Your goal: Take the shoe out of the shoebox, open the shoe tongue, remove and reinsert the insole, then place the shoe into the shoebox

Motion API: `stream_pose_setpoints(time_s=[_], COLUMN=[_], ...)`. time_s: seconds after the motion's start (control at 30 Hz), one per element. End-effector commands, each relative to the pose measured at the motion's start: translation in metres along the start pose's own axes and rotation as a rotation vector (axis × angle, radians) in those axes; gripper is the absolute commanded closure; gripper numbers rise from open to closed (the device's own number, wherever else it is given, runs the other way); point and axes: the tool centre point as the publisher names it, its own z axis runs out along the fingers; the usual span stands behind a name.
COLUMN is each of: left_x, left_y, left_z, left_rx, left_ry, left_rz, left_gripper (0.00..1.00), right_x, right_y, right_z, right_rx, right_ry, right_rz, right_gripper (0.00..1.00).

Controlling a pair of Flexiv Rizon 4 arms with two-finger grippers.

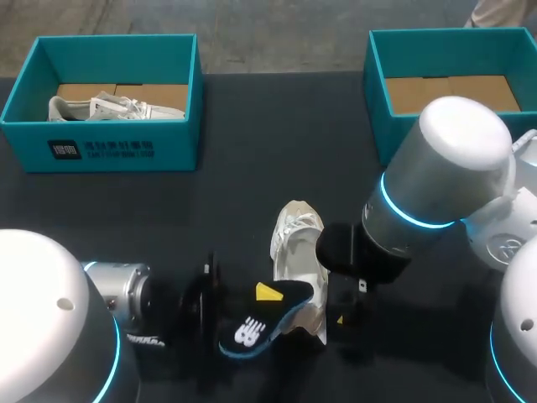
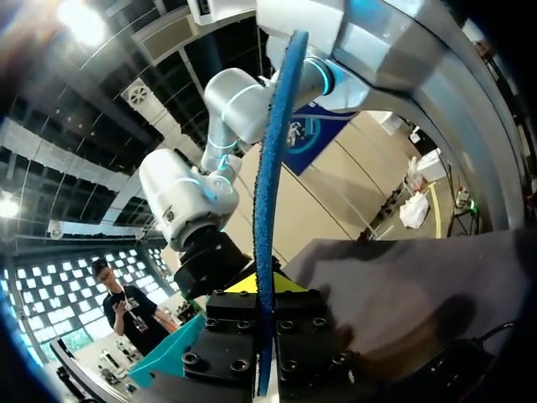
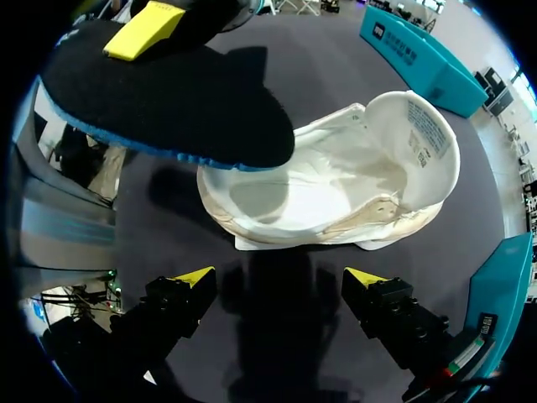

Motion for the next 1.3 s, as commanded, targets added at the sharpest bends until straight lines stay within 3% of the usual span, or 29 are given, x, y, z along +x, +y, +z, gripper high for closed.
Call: stream_pose_setpoints(time_s=[0.03, 0.27, 0.77, 1.3], left_x=[-0.007, -0.008, -0.003, 0.000], left_y=[0.008, 0.016, 0.007, 0.025], left_z=[0.006, 0.009, 0.013, 0.034], left_rx=[-0.007, -0.036, -0.026, -0.005], left_ry=[0.005, -0.002, 0.024, 0.047], left_rz=[-0.012, -0.053, -0.065, -0.083], left_gripper=[1.00, 1.00, 1.00, 1.00], right_x=[0.001, 0.001, 0.001, 0.001], right_y=[-0.001, -0.001, -0.001, -0.001], right_z=[0.001, 0.001, 0.001, 0.001], right_rx=[-0.001, -0.001, -0.001, -0.001], right_ry=[-0.003, -0.003, -0.003, -0.003], right_rz=[0.000, 0.000, 0.000, 0.000], right_gripper=[0.00, 0.00, 0.00, 0.00])
